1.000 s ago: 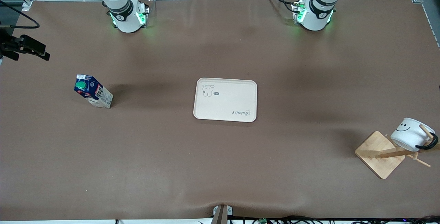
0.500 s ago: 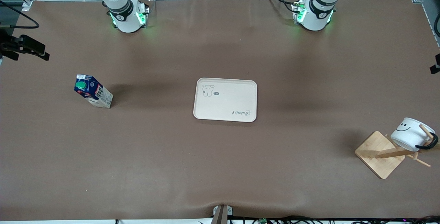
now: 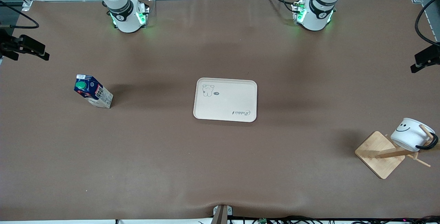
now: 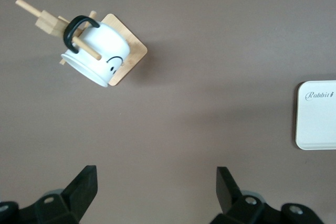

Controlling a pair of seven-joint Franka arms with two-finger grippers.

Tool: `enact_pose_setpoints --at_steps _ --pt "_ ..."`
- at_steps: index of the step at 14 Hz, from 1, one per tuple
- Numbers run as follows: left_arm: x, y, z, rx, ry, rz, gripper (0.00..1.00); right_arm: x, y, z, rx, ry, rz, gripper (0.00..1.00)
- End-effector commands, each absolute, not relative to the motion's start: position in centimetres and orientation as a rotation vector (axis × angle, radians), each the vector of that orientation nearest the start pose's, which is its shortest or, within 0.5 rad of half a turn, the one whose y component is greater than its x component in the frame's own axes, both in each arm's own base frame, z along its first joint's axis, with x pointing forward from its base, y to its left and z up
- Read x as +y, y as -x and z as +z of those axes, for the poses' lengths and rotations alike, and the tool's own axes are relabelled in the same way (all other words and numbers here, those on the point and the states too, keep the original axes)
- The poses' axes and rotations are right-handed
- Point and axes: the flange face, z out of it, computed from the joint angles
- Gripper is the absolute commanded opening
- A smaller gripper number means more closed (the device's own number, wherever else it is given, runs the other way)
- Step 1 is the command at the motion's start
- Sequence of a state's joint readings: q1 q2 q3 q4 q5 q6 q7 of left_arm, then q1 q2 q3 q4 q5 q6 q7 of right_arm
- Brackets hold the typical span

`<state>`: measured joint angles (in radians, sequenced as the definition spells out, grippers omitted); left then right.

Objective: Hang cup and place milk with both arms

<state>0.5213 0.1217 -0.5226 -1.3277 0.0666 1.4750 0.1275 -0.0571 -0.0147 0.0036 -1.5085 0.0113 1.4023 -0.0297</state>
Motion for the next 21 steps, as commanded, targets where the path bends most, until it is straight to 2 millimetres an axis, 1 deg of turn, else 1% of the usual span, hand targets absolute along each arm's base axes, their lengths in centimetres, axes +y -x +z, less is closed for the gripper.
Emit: enact_pose_setpoints --at_steps 1,2,4,6,8,10,13,15,18,21 --pt "1.7 -55.5 68.3 0.162 3.101 -0.050 1.00 -2.8 -53.3 65.2 0.060 3.124 0.141 1.00" --pt "1.5 -55.1 67.9 0.153 3.116 -0.020 1.00 -2.8 -53.3 65.2 0.060 3.124 0.143 1.00" --pt "0.6 -53.9 67.7 0.119 3.149 -0.018 1.00 -2.8 -53.3 65.2 0.060 3.124 0.141 1.00" --pt "-0.8 -53.2 67.9 0.111 3.148 -0.060 1.00 -2.8 -53.3 65.2 0.060 3.124 0.141 1.00" --pt "-2.3 -51.8 67.0 0.074 3.147 -0.071 1.00 -2.9 -53.3 65.2 0.062 3.124 0.143 1.00" --pt "-3.4 -50.5 65.8 0.091 3.140 -0.100 1.00 -2.8 -53.3 65.2 0.060 3.124 0.143 1.00" --pt "-2.3 -50.3 65.1 0.061 3.182 -0.080 1.00 -2.9 -53.3 65.2 0.062 3.124 0.143 1.00" --pt "-2.3 -50.0 64.8 0.064 3.196 -0.082 1.00 -2.8 -53.3 65.2 0.060 3.124 0.143 1.00" --pt "-2.7 -49.9 64.7 0.053 3.195 -0.088 1.00 -2.8 -53.3 65.2 0.060 3.124 0.143 1.00" --pt "-4.0 -49.8 64.8 0.014 3.164 -0.085 1.00 -2.7 -53.3 65.2 0.058 3.124 0.143 1.00"
